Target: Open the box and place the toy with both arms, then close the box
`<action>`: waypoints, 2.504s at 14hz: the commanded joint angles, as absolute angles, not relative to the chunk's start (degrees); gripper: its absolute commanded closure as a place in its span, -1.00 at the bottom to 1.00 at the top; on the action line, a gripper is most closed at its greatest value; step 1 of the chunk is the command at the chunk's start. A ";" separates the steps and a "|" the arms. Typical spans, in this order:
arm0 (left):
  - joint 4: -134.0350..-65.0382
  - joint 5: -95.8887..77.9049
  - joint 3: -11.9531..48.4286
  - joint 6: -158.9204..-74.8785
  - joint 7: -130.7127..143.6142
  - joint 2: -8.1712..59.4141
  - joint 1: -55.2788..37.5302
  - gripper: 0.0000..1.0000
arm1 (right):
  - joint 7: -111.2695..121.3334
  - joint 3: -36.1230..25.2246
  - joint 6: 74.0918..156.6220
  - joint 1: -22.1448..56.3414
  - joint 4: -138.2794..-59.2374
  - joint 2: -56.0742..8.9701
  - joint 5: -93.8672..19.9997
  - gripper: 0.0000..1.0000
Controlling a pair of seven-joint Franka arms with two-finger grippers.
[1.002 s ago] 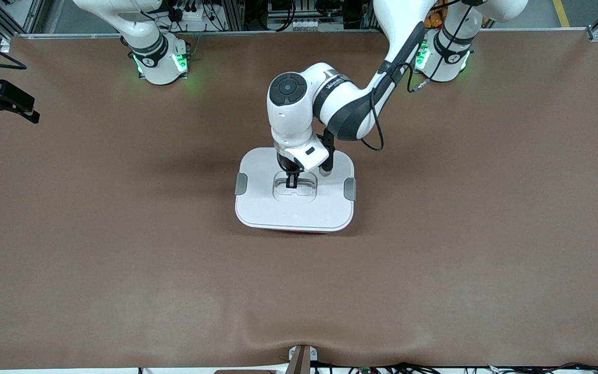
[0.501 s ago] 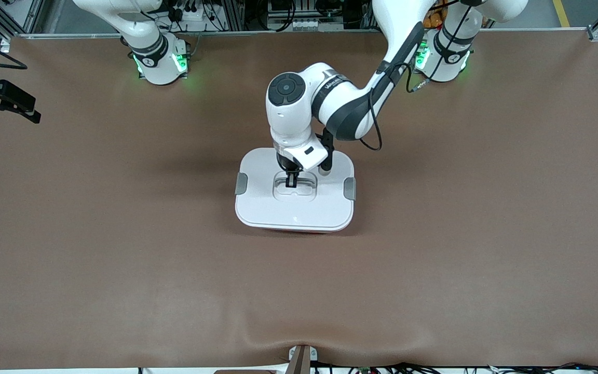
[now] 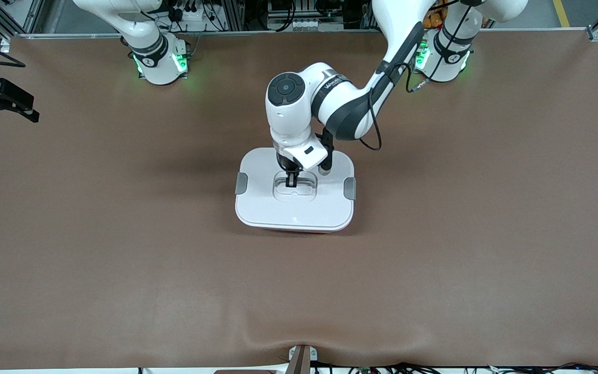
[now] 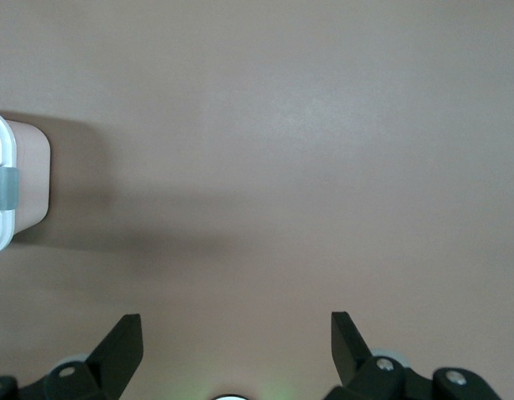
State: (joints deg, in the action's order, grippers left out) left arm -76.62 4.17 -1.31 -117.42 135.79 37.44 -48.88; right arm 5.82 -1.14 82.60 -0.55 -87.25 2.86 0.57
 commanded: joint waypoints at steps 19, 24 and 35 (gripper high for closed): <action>-76.55 3.08 -1.41 -116.37 137.37 39.29 -48.96 0.41 | 6.50 -1.49 82.88 -1.49 -88.86 4.48 -0.26 -1.00; -76.20 3.43 -1.58 -116.37 136.67 38.94 -48.87 -1.00 | 6.50 -1.49 82.88 -1.41 -88.86 4.48 -0.26 -1.00; -75.85 3.16 -1.85 -112.59 136.67 32.71 -46.32 -1.00 | 6.50 -1.41 82.88 -1.32 -88.77 4.48 -0.26 -1.00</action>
